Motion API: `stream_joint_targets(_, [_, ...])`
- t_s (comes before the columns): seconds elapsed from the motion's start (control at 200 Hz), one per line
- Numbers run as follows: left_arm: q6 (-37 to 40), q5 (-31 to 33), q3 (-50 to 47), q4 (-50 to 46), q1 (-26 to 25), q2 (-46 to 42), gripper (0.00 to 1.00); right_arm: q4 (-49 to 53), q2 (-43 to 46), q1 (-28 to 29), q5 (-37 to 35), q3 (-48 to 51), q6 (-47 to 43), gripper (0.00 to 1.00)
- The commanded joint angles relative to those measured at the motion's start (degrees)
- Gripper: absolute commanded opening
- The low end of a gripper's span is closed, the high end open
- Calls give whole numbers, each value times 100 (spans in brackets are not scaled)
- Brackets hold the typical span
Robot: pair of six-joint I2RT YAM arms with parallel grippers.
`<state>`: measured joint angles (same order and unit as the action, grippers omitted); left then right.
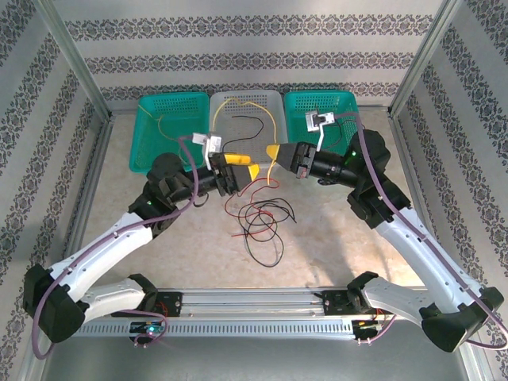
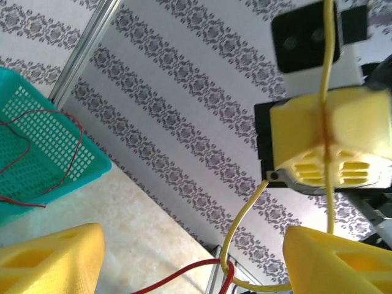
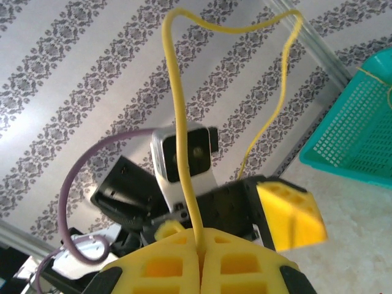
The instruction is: Untangle the cables
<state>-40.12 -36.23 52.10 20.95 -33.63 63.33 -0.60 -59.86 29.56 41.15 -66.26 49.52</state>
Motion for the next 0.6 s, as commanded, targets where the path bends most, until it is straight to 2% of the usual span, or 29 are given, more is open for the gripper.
stream_joint_targets(0.0, [-401, -996, 61, 166, 146, 38, 75, -712, -84, -117, 915, -17, 75, 0])
stream_joint_targets(0.07, [-556, -1397, 158, 331, 146, 255, 69, -915, -178, -118, 1192, -47, 145, 0])
stream_joint_targets(0.145, [-709, -1683, 220, 567, 128, 447, 68, -1026, -275, -123, 1352, -108, 189, 0])
stream_joint_targets(0.31, [-922, -1854, 220, 1133, 67, 627, 72, -1123, -468, -135, 1494, -186, 266, 0])
stream_joint_targets(0.39, [-826, -1765, 233, 1008, 67, 641, 71, -1269, -540, -120, 1578, -194, 377, 0])
stream_joint_targets(0.47, [-831, -1730, 208, 1067, 62, 693, 65, -1280, -579, -66, 1624, -203, 367, 0])
stream_joint_targets(0.595, [-1052, -1765, 192, 1349, 67, 871, 51, -1284, -616, -43, 1582, -160, 352, 0])
